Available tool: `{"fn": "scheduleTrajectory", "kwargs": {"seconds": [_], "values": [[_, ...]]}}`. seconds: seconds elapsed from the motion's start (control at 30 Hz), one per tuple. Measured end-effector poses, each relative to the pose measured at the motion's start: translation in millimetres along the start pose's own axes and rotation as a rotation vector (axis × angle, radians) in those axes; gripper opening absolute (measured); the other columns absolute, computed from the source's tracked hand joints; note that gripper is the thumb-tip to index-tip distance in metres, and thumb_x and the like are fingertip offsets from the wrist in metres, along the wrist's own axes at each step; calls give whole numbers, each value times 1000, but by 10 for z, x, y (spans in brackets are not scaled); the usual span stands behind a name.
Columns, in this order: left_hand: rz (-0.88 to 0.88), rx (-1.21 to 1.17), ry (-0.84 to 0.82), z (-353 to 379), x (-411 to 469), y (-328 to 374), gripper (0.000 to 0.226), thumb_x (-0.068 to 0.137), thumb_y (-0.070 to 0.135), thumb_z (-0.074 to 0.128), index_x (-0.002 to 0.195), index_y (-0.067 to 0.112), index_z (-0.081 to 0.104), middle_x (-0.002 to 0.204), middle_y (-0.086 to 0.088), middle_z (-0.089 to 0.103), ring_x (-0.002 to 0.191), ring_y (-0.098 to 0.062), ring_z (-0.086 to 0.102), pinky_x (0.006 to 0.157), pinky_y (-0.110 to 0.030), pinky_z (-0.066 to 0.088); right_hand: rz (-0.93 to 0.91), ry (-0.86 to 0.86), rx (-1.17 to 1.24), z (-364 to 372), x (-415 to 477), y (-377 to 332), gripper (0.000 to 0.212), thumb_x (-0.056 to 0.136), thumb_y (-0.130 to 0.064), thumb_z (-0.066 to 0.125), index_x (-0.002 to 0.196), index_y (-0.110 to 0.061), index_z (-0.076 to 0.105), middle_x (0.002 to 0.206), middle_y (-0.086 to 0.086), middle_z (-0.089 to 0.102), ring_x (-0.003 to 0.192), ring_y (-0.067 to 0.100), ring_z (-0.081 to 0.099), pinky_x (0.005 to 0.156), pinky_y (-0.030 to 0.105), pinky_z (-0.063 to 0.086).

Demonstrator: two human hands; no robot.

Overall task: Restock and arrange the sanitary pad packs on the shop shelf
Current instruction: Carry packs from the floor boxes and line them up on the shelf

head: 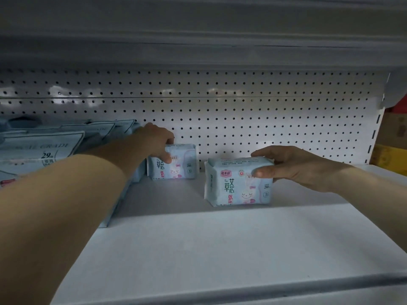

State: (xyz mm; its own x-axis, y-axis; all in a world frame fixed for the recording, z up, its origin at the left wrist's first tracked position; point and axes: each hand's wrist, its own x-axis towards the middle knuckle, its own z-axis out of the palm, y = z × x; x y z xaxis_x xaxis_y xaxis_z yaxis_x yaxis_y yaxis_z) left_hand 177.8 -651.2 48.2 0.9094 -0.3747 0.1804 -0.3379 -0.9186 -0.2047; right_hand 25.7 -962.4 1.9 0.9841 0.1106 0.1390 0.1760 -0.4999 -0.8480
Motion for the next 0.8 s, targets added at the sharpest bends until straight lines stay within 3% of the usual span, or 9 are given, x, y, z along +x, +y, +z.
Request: {"fn": "scheduleTrajectory", "kwargs": {"seconds": [0.17,0.3,0.4,0.53,0.63,0.8], "values": [[-25,31,-46,-98,-70,65,78,75,51,81,140,21,50,136,-9,56,126,-30,45,100,-43,45,-12,-1,28,123,63,-42,59,66,-30,82,120,-14,66,114,5,74,109,19,69,95,33,56],[51,-126,-26,-436,-203,205,68,85,57,68,138,16,56,138,-5,56,122,-26,54,99,-35,43,-16,-5,-8,294,233,-158,56,70,-28,84,120,-10,66,117,6,72,103,15,71,80,24,58],[114,-230,-97,-717,-369,265,64,84,60,67,135,22,59,140,-1,55,123,-22,52,103,-36,41,-38,-5,-75,514,418,-322,63,64,-33,88,117,-9,66,115,5,70,92,13,73,72,20,57],[108,-124,-231,-701,-506,77,60,77,60,73,125,25,66,141,2,54,129,-22,49,110,-40,39,-80,12,-188,858,656,-537,74,63,-36,92,125,-12,62,117,3,66,97,16,70,73,25,61],[89,-46,-260,-544,-531,-98,59,73,58,78,116,18,69,130,-1,61,118,-22,55,104,-41,46,-104,58,-262,1049,809,-638,64,71,-32,91,124,-11,61,118,5,66,97,17,69,69,25,62],[91,-14,-209,-444,-462,-168,57,73,50,82,114,13,70,118,-4,66,109,-24,59,94,-37,51,-92,155,-399,1219,935,-730,66,72,-37,90,124,-9,61,114,7,68,89,21,72,79,36,62]]}}
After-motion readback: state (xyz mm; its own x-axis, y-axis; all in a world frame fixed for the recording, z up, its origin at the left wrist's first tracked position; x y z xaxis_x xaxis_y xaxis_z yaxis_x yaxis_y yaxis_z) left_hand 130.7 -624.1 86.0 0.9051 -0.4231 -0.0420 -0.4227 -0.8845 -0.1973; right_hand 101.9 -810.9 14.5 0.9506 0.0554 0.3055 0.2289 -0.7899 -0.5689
